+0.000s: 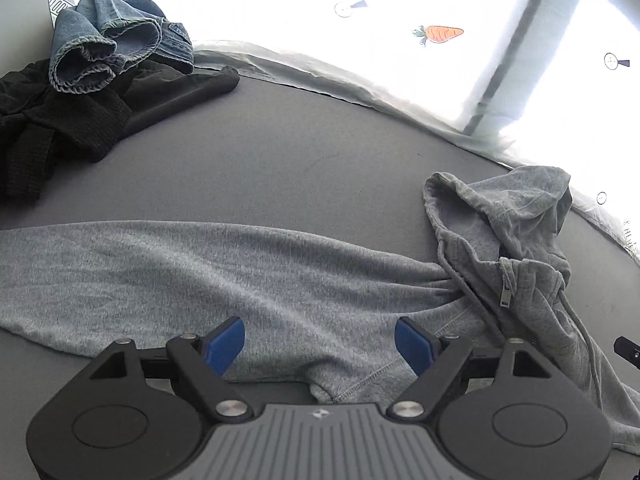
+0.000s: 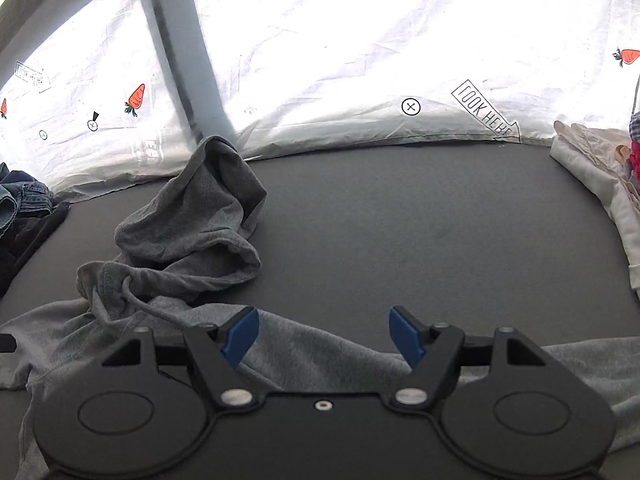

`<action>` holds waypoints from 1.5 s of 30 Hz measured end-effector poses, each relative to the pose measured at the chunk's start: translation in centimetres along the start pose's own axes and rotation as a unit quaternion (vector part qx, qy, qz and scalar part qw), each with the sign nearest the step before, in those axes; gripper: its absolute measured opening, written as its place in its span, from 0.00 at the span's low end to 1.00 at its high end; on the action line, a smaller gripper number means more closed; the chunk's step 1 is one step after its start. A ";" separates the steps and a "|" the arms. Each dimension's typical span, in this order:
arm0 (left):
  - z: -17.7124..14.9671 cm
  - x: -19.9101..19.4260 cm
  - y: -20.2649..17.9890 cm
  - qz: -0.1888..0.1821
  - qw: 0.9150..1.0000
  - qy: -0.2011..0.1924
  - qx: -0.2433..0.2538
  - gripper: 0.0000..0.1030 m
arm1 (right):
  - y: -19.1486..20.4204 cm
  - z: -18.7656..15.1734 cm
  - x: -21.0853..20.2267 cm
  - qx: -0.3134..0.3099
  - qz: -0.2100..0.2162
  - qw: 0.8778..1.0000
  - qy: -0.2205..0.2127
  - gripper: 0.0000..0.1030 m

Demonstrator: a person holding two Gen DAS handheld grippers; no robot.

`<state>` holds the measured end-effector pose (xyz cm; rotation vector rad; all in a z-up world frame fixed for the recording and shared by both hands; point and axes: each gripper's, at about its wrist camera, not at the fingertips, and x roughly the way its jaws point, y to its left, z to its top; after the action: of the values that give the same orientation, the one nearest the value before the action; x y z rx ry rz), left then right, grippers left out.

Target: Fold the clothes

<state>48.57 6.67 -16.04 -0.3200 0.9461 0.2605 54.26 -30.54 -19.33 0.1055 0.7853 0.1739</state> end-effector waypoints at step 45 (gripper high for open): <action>17.3 13.2 -15.8 0.015 0.981 -0.115 0.153 0.89 | 2.5 18.4 11.5 -0.159 -0.165 0.964 -0.133 0.71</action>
<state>74.49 -0.33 -15.08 0.0086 0.7484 0.1725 75.04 -26.42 -13.98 -0.2997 0.4882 -0.0324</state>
